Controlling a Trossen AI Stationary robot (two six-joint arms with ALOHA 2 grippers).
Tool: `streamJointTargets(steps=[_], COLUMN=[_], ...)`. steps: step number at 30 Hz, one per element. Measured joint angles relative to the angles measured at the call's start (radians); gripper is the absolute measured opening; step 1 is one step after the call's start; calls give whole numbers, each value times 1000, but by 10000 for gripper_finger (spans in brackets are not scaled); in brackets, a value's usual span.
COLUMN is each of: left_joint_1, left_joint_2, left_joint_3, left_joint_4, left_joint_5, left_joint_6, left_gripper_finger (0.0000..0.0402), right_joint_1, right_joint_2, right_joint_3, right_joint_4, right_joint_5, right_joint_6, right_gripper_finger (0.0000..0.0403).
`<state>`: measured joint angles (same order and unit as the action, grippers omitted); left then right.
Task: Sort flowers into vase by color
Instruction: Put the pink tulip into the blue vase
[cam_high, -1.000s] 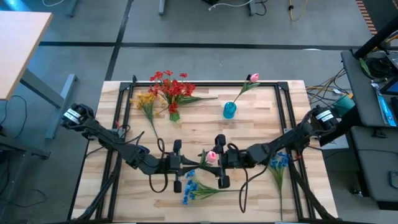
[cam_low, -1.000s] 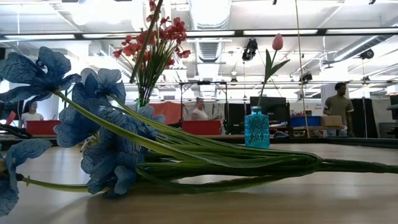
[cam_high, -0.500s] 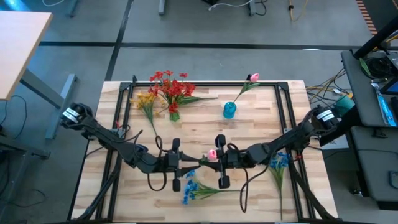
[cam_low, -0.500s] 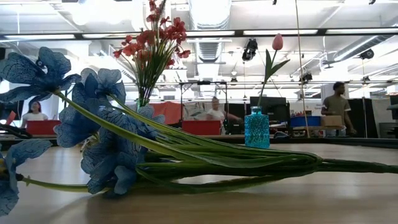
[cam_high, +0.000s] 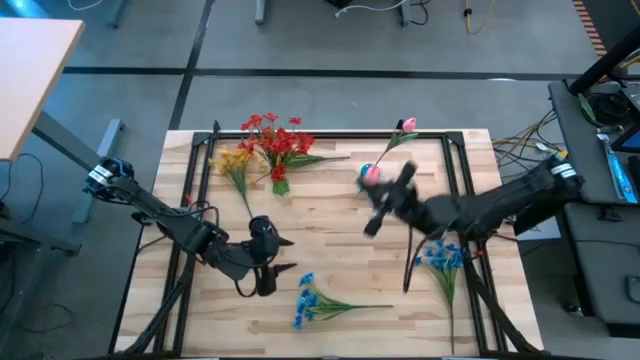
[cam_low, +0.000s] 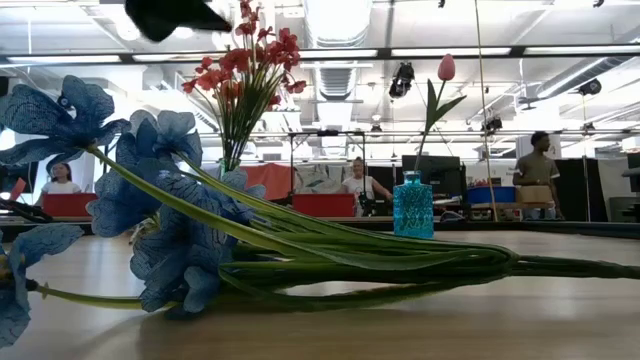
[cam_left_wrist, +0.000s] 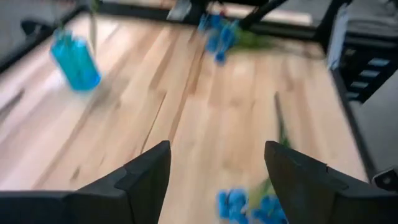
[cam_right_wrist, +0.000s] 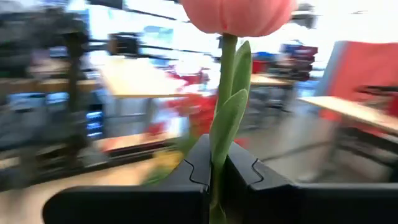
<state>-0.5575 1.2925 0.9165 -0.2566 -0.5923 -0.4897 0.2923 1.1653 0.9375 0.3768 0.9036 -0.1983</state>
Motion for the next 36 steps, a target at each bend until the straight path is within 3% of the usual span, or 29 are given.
streamJointTargets(steps=[4,13,24,36], left_joint_1=[0,0,0,0], left_joint_2=[1,32,44,45], left_joint_3=[0,0,0,0], left_joint_4=[-60,-61,-59,-58], left_joint_5=[-1,-2,-104,-106], left_joint_6=[-55,-53,-51,-54], left_gripper_finger=[240,237,237,237], right_joint_1=[-112,-324,-355,-365], right_joint_2=[-101,-156,-82,-50], right_joint_3=[0,-21,-26,-27], right_joint_4=[-76,-233,-230,-170], right_joint_5=[17,-129,-145,-144], right_joint_6=[-3,160,173,135], right_gripper_finger=[9,9,9,9])
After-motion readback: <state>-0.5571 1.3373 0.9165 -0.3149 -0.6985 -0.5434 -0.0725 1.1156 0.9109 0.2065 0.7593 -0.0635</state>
